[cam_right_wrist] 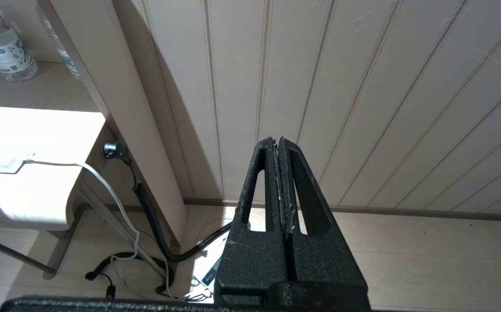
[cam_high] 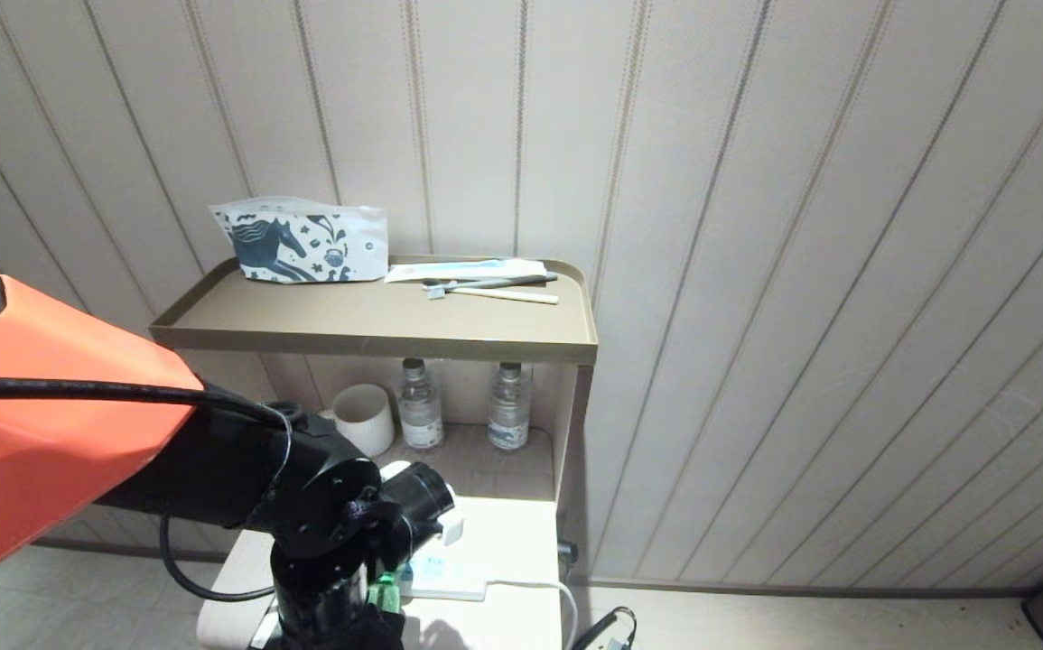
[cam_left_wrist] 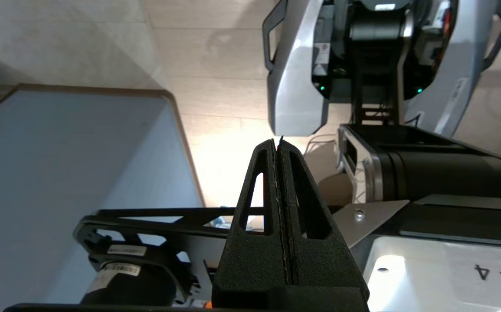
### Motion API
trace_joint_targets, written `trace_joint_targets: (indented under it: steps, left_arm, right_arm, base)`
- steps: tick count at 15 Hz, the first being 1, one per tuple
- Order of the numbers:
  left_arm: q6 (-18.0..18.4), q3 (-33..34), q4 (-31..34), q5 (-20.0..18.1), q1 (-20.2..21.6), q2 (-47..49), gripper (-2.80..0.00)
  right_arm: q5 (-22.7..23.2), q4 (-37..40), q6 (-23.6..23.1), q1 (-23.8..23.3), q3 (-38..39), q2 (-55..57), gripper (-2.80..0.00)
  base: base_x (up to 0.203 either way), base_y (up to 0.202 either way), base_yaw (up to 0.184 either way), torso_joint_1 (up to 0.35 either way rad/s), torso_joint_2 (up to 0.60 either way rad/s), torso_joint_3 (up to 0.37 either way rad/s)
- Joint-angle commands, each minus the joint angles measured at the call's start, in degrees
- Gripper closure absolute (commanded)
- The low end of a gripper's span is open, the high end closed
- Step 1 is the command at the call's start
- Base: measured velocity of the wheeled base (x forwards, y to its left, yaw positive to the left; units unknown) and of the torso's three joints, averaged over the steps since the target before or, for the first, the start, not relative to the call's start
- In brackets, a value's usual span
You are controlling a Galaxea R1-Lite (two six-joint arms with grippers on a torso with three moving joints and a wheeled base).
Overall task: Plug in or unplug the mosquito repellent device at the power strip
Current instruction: Insert the plug into the socket
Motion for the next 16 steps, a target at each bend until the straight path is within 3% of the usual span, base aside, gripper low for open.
trace_joint_targets:
  steps: [1,7,9,16]
  left_arm:
    - [-0.20,0.24,-1.67,0.00,-0.03,-0.22,-2.80]
    - [0.27,-1.88,-9.43,2.40,0.90,7.23,-2.80]
    - [0.31,-2.99,-11.65,4.32,3.13,9.67,-2.80]
    - [1.73,-6.65,-16.68,5.44,9.01,14.22,-2.80]
  right_arm:
    - [-0.02,-0.02,-0.03,0.03,0.00,0.16,0.00]
    - [-0.02,-0.02,-0.04,0.04,0.00,0.16,0.00]
    - [-0.02,0.06,-0.04,0.02,0.00,0.16,0.00]
    - [-0.02,0.04,0.03,-0.03,0.00,0.16,0.00]
  base:
    - [0.000,0.000,0.000,0.000,0.00,0.000]
    - [0.000,0.000,0.000,0.000,0.00,0.000]
    - [0.000,0.000,0.000,0.000,0.00,0.000]
    - [0.000,0.000,0.000,0.000,0.00,0.000]
